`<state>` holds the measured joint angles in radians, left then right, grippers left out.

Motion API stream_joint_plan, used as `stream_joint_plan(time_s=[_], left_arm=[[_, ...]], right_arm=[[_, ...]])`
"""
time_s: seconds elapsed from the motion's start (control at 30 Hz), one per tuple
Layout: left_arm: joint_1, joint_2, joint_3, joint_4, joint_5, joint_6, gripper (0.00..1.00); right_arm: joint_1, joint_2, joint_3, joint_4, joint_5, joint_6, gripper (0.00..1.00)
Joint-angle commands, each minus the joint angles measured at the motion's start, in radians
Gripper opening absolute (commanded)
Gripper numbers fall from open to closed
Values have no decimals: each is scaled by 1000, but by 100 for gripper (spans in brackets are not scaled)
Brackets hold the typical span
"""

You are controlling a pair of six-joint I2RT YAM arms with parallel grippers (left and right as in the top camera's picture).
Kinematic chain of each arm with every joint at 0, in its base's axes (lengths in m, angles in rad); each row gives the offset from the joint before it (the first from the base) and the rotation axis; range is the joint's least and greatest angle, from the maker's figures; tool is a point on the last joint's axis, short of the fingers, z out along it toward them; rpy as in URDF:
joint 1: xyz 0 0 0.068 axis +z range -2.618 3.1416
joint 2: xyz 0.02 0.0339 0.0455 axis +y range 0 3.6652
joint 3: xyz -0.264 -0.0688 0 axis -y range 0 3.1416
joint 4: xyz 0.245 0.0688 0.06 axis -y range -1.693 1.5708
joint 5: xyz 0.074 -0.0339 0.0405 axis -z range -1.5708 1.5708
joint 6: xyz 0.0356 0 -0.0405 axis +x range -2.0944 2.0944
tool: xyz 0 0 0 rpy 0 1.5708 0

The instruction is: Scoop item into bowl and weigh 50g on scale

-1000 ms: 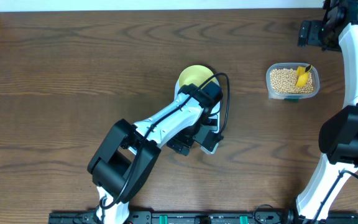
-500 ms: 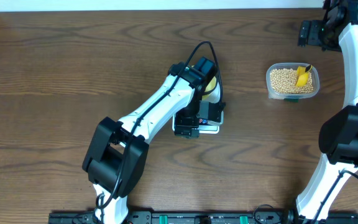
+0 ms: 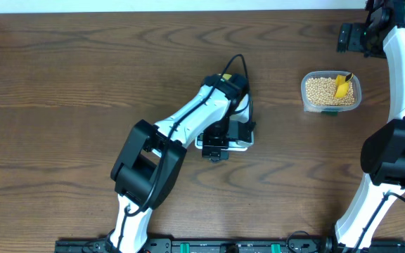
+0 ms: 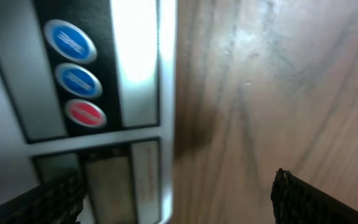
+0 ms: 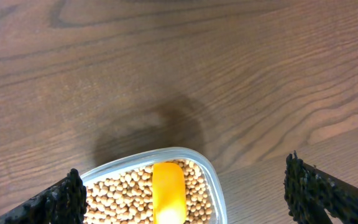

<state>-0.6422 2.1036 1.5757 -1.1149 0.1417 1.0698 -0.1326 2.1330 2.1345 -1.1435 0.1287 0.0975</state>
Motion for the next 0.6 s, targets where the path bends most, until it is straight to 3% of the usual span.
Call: stream_joint_plan(time_s=[0.0,0.27,0.57], left_arm=[[-31,24,19,8,-66,-1,98],[-68,24,19,5,-89,5,98],[-58,-37,26,-2,35,18,98]], right_arm=[[-4,-1,16,0,11,-9,99],[-4,-1,16,-1,11,-9,99],[-4,-1,16,-1,11,-9,99]])
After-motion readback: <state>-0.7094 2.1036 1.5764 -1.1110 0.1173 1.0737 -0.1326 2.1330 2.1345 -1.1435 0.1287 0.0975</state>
